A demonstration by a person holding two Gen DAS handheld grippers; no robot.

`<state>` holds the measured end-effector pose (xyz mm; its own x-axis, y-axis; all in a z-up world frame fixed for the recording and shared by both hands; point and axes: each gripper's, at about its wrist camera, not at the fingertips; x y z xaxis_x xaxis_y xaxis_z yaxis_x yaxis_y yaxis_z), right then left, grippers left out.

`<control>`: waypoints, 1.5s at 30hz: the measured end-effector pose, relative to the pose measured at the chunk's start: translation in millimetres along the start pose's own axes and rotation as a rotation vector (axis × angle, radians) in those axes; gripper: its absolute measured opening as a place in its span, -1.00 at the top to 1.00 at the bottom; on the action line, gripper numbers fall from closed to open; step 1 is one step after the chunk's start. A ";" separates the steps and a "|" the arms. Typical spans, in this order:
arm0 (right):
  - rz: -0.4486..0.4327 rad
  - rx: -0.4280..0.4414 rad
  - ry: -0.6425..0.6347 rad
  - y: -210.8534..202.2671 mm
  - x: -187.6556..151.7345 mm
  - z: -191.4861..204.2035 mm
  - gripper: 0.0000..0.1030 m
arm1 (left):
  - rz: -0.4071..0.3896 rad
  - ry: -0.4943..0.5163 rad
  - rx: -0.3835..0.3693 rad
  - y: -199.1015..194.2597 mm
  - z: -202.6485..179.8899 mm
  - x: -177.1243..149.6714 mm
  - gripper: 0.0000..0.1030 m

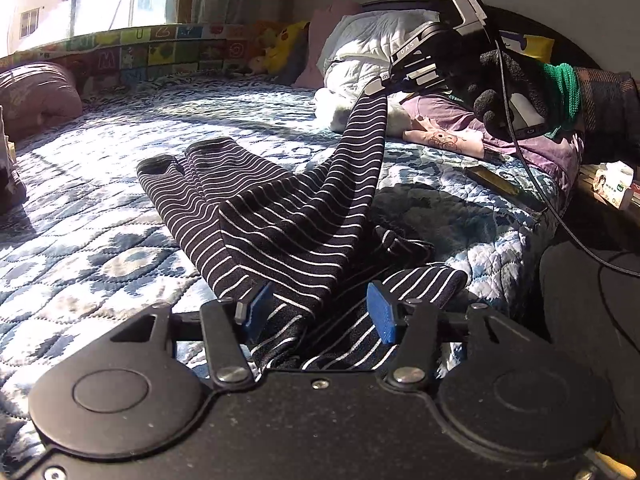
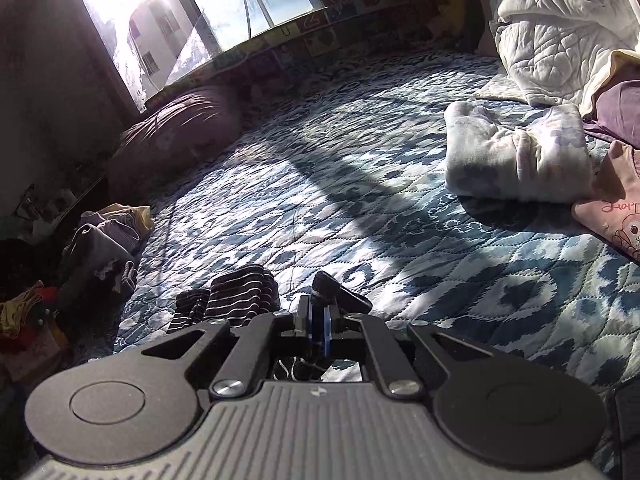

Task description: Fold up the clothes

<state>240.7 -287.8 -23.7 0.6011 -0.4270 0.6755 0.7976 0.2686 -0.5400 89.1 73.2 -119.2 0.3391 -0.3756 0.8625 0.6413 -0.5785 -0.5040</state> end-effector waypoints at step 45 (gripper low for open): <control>0.147 -0.246 -0.148 113.6 39.9 142.5 0.86 | -0.072 -0.280 -0.161 5.9 46.4 -20.5 0.94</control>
<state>362.3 -151.3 13.4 0.7243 -0.2640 0.6369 0.6765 0.0940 -0.7304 117.8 111.0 -137.8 0.4871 -0.1289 0.8638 0.5612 -0.7117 -0.4226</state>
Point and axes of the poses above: each gripper's, at about its wrist camera, not at the fingertips, and y roughly the way its jaws point, z to its left, x to its top, and after that the axes turned 6 degrees about y, right-handed
